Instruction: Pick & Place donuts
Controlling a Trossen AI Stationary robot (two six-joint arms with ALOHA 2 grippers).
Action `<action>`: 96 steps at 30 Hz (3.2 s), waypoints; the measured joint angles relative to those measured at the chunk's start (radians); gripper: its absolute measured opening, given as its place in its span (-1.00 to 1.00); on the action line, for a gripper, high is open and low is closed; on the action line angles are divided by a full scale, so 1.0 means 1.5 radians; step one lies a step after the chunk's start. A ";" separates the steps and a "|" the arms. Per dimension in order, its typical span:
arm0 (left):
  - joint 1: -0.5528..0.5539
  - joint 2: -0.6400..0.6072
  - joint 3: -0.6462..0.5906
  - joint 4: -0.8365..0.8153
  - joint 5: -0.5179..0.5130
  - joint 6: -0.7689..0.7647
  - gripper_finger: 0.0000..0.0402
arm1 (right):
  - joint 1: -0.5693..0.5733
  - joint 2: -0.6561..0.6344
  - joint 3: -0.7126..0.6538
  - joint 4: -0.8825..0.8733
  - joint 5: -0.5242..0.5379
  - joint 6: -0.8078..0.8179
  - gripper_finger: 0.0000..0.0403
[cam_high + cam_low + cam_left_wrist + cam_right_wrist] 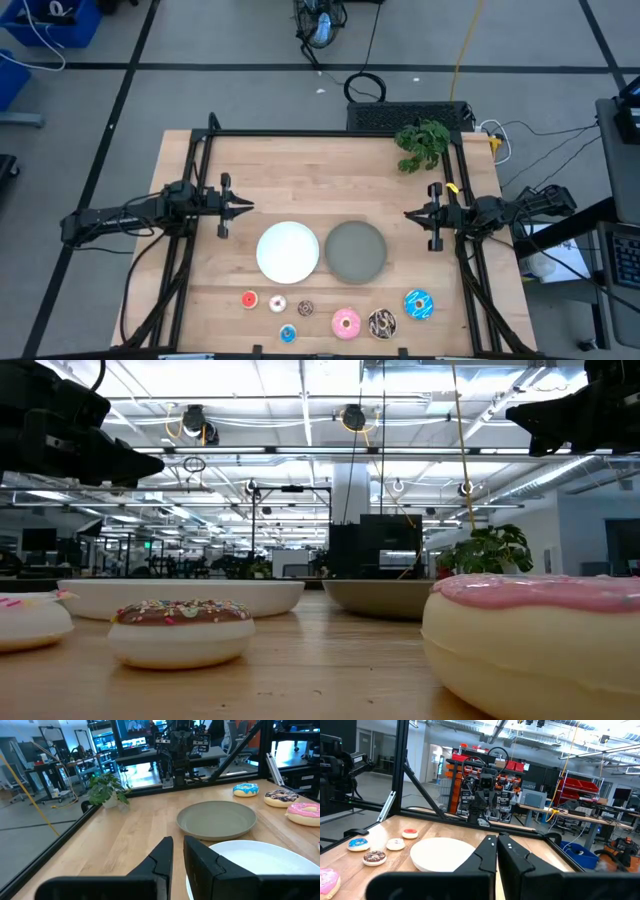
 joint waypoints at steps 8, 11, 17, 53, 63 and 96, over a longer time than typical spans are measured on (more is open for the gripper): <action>0.000 0.000 0.000 0.000 0.000 0.000 -0.74 | 0.000 0.000 0.000 0.000 0.000 0.000 -0.98; 0.000 0.000 0.000 0.000 0.000 0.000 -0.74 | 0.000 0.000 0.000 0.000 0.000 0.000 -0.98; 0.000 0.000 0.000 0.000 0.000 0.000 -0.74 | 0.000 0.000 0.000 0.000 0.000 0.000 -0.98; 0.000 0.000 0.000 0.000 0.000 0.000 -0.74 | 0.000 0.000 0.000 0.000 0.000 0.000 -0.98; 0.000 0.000 0.000 0.015 0.000 -0.025 -0.74 | 0.000 0.000 0.000 0.000 0.000 0.000 -0.98; -0.350 0.365 0.544 -0.454 -0.481 -0.343 -0.75 | 0.000 0.000 0.000 0.030 0.000 -0.005 -0.98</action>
